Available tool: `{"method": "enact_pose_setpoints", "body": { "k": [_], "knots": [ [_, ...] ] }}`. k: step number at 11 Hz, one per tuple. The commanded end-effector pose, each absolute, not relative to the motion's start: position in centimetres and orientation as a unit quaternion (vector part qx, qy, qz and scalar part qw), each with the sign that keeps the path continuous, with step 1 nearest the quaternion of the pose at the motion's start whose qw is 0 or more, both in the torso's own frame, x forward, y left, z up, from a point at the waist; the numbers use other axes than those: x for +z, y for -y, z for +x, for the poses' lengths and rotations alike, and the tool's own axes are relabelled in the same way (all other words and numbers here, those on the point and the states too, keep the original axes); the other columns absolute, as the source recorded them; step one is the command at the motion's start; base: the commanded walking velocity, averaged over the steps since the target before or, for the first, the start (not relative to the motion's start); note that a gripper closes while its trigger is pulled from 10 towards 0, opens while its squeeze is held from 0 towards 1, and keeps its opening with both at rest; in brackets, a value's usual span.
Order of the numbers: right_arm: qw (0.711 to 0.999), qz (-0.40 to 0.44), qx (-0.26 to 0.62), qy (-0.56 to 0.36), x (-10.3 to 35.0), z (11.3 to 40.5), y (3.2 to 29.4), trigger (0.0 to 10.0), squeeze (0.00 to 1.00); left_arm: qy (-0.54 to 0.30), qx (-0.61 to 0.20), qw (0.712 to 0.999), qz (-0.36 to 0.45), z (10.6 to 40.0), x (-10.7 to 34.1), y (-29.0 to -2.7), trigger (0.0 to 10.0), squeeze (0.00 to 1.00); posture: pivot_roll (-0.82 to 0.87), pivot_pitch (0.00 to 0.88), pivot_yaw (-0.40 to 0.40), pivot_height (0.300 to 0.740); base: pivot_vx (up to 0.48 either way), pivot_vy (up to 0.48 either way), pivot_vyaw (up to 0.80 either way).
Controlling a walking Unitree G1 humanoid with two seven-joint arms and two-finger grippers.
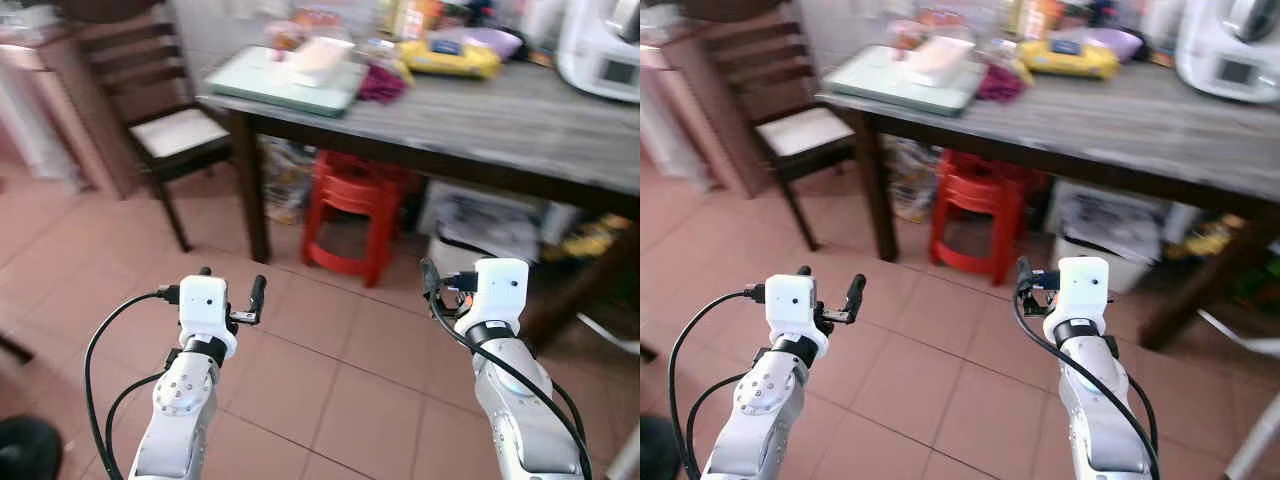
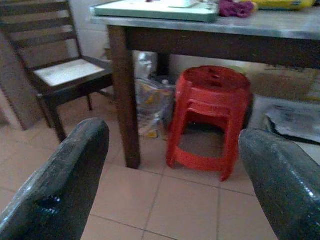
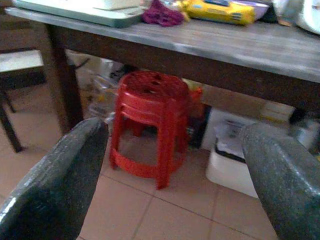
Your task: Setting the table
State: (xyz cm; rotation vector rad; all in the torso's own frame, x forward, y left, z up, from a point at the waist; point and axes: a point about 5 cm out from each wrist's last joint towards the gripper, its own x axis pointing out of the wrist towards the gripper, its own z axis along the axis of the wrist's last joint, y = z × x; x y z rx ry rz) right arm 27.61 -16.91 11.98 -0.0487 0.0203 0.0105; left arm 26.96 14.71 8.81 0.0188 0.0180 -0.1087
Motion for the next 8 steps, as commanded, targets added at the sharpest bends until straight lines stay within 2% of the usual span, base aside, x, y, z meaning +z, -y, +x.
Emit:
{"method": "enact_pose_setpoints", "body": {
  "k": [1,4,5,8],
  "knots": [
    [1.000,-0.021,0.002,-0.007,12.06,27.66,17.07,10.0,0.00,-0.015,-0.057,0.998,0.004,26.80,8.61,-14.69,10.0,0.00,-0.04,0.073,0.006,0.740,0.000,0.000,0.00],
    [1.000,-0.020,0.002,-0.011,11.89,27.67,17.08,10.0,0.00,-0.015,-0.057,0.998,0.003,26.89,8.64,-14.79,10.0,0.00,-0.04,0.069,0.005,0.740,0.000,-0.261,0.00],
    [1.000,-0.020,0.002,-0.011,11.93,27.69,17.11,10.0,0.00,-0.015,-0.058,0.998,0.003,26.88,8.65,-14.76,10.0,0.00,-0.04,0.071,0.006,0.740,0.000,-0.262,-0.44],
    [1.000,-0.018,0.001,-0.014,11.78,27.58,17.15,10.0,0.00,-0.018,-0.060,0.998,0.003,26.75,8.51,-14.69,10.0,0.00,-0.04,0.073,0.005,0.740,0.000,-0.264,-0.80]
  ]
}}
